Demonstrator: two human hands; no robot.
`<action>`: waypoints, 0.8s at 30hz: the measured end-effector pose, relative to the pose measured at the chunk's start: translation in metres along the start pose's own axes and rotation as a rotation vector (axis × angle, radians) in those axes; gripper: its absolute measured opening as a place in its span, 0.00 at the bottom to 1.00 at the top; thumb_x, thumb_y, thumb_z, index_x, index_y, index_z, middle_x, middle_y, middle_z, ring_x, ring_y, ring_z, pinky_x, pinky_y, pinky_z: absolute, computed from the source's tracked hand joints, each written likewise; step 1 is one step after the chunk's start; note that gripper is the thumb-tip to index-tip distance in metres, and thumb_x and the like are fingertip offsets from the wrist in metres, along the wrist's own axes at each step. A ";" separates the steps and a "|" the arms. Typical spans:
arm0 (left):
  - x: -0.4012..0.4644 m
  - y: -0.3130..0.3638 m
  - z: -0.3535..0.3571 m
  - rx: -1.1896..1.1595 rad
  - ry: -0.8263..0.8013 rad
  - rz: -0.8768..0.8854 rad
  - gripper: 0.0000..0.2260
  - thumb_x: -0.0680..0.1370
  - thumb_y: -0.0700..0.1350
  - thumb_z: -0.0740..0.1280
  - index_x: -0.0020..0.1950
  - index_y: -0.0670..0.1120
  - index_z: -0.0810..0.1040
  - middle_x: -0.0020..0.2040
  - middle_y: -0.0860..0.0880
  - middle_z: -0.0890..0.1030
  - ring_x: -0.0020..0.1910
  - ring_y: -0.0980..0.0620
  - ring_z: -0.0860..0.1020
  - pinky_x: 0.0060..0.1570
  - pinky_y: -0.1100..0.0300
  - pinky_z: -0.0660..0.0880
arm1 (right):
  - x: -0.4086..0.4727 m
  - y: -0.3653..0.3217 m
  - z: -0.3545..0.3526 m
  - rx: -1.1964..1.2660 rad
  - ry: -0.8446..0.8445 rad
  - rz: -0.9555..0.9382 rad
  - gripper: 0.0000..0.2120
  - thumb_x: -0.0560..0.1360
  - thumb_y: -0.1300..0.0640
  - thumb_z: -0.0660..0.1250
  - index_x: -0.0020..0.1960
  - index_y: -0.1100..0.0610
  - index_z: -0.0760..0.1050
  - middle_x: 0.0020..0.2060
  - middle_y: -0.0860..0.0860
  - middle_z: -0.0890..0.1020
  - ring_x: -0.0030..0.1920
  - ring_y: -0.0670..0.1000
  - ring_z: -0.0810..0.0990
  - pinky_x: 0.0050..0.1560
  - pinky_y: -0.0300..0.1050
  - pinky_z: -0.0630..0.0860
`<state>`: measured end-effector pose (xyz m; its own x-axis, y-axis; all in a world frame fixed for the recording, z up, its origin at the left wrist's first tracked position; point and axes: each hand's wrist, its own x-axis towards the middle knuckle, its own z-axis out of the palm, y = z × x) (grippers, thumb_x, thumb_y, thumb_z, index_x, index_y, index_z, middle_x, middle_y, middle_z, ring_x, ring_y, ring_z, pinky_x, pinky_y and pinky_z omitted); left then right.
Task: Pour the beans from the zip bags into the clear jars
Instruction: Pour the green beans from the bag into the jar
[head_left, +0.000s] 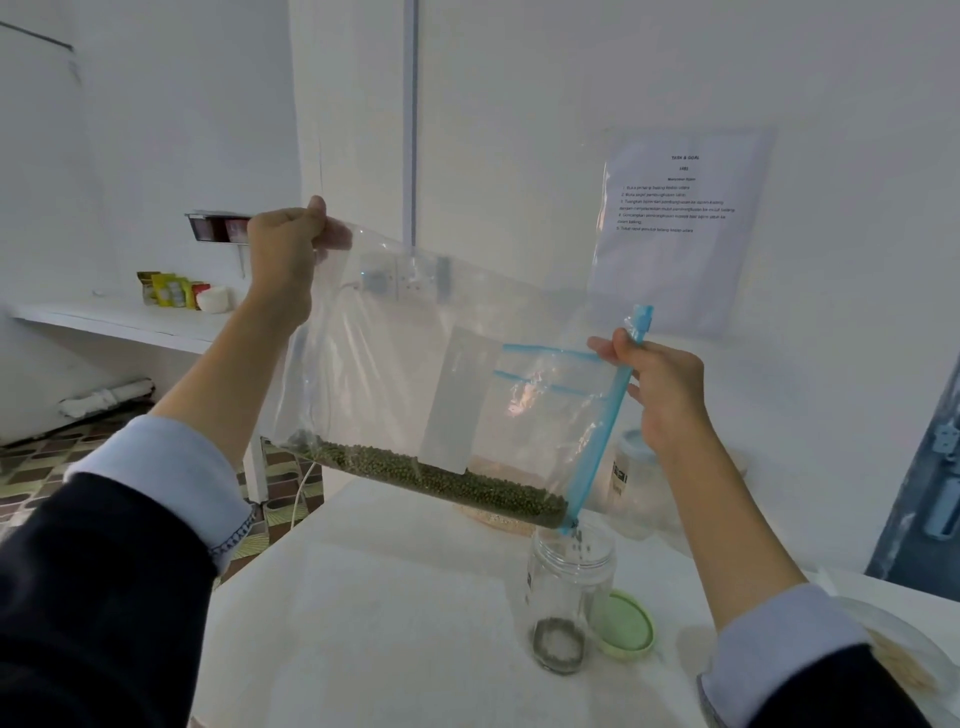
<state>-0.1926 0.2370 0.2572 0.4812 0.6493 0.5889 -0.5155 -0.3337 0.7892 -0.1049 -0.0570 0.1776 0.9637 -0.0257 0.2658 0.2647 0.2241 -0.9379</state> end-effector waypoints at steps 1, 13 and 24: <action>0.000 0.000 -0.001 -0.003 0.005 0.002 0.16 0.81 0.44 0.60 0.34 0.45 0.77 0.26 0.56 0.80 0.31 0.61 0.77 0.40 0.67 0.71 | 0.000 -0.001 0.000 0.007 0.002 0.002 0.08 0.76 0.55 0.69 0.46 0.58 0.83 0.48 0.48 0.84 0.45 0.42 0.77 0.42 0.36 0.69; -0.004 0.001 0.002 -0.014 -0.019 0.034 0.17 0.82 0.43 0.59 0.35 0.43 0.76 0.25 0.56 0.79 0.26 0.61 0.76 0.33 0.74 0.72 | -0.001 0.006 -0.001 0.006 0.018 0.005 0.08 0.76 0.55 0.69 0.48 0.59 0.83 0.47 0.48 0.84 0.42 0.39 0.77 0.42 0.32 0.69; -0.006 0.003 0.004 0.009 -0.004 0.009 0.17 0.82 0.44 0.59 0.34 0.44 0.76 0.25 0.56 0.79 0.28 0.62 0.76 0.38 0.70 0.72 | -0.001 0.002 0.001 -0.021 0.006 0.016 0.08 0.76 0.55 0.69 0.48 0.58 0.83 0.47 0.47 0.83 0.42 0.40 0.75 0.42 0.31 0.69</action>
<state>-0.1948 0.2293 0.2566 0.4794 0.6434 0.5969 -0.5139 -0.3456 0.7852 -0.1050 -0.0560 0.1757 0.9680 -0.0284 0.2492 0.2497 0.2039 -0.9466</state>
